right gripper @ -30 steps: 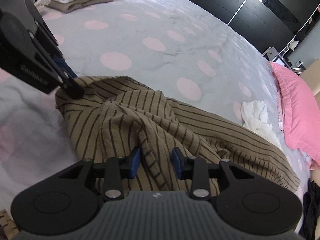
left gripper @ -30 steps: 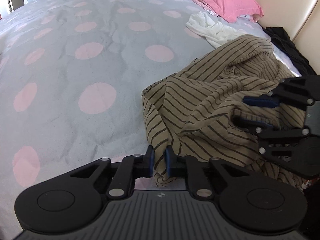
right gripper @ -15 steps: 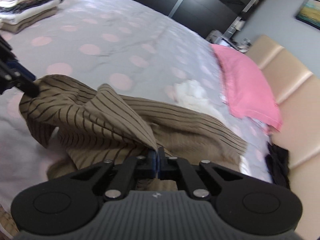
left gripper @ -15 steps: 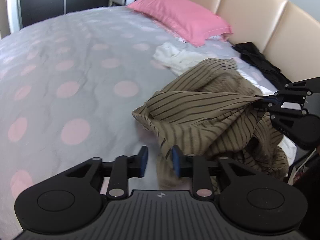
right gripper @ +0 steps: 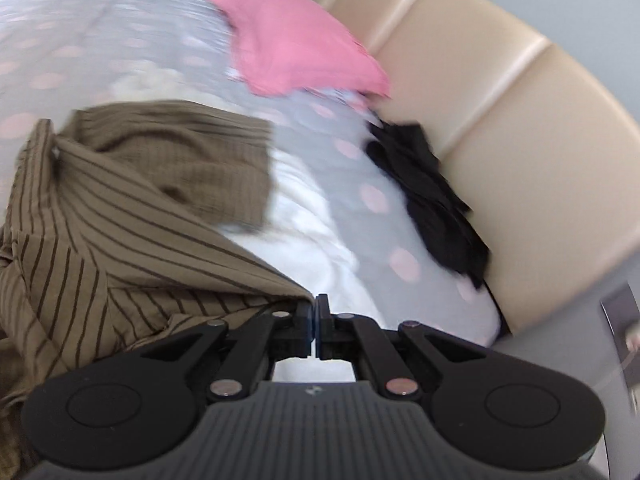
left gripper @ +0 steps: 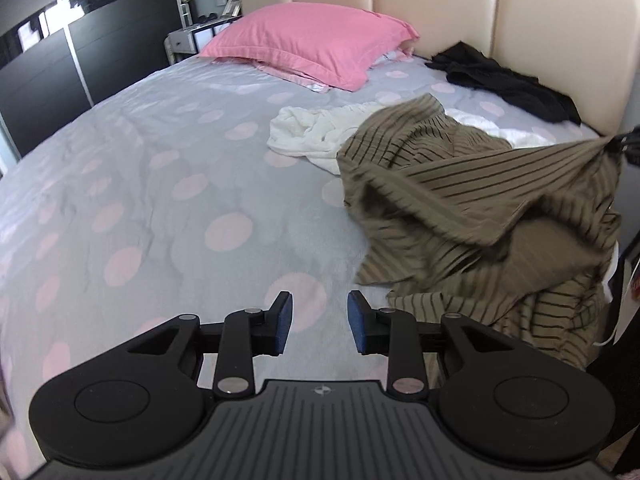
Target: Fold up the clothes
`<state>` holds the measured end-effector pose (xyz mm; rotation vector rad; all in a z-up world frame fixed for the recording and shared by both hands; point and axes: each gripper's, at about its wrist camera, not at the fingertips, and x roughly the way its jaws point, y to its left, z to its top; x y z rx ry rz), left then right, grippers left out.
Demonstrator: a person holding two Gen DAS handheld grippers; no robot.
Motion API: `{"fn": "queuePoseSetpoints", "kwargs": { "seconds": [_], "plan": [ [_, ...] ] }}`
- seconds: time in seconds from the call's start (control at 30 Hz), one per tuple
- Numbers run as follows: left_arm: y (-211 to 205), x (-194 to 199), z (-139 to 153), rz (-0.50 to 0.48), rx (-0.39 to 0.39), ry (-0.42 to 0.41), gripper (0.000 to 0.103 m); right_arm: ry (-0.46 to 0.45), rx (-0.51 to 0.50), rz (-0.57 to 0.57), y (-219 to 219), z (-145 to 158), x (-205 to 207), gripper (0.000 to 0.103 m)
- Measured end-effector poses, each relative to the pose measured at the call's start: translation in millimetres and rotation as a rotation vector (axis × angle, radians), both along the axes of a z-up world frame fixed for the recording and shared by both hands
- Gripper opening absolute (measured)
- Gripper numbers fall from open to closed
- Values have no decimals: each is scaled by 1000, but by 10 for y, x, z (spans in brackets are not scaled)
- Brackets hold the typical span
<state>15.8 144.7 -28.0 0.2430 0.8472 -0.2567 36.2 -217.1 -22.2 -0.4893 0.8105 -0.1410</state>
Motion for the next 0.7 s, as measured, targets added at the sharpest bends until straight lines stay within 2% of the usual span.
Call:
{"fn": "queuePoseSetpoints", "kwargs": {
  "seconds": [0.17,0.47,0.6,0.7],
  "plan": [
    [-305,227,-93,-113,104,-10,28,24,40,-172,-585,-39,194,1],
    [-960,768,-425,-404,371,-78,28,102,-45,-244,-1013,-425,606,1],
    [-1168,933,-637,-528,464,-136,28,143,-45,-300,-1251,-654,720,1],
    [-1339,963,-834,-664,545,-192,28,170,-28,-328,-1385,-789,752,1]
  ]
}}
